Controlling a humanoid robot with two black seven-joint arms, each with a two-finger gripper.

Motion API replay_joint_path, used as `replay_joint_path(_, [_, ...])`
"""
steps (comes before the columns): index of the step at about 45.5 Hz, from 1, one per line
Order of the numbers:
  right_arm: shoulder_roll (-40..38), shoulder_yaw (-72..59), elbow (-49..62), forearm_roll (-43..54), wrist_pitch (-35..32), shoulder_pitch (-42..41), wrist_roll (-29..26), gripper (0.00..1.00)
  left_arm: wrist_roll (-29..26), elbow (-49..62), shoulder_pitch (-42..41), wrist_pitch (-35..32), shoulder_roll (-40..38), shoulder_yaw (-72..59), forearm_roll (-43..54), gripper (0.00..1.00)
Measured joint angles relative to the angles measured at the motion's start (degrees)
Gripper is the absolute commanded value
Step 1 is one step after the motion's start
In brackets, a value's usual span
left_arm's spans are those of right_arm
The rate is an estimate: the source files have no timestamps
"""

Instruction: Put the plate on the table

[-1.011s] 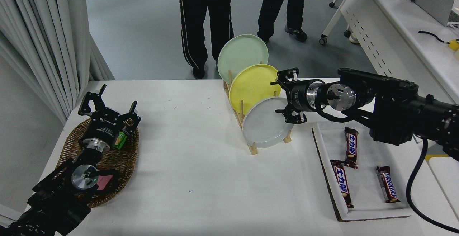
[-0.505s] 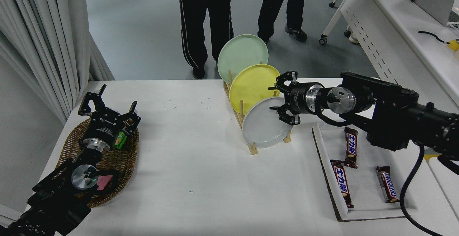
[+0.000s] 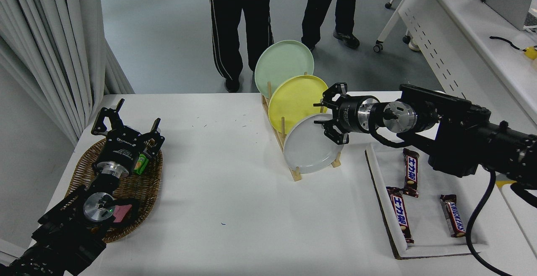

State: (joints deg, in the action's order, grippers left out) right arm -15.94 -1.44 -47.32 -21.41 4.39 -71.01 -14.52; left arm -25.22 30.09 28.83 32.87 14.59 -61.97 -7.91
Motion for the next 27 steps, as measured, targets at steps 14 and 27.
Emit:
replay_joint_path(14, [-0.18, 0.77, 0.02, 0.5, 0.0, 0.29, 0.0, 0.35, 0.0, 0.0, 0.0, 0.0, 0.0, 0.0, 0.0, 1.0])
replay_joint_path(27, [-0.4, 0.88, 0.03, 0.62, -0.01, 0.4, -0.27, 0.29, 0.0, 0.0, 0.0, 0.0, 0.0, 0.0, 0.0, 1.0])
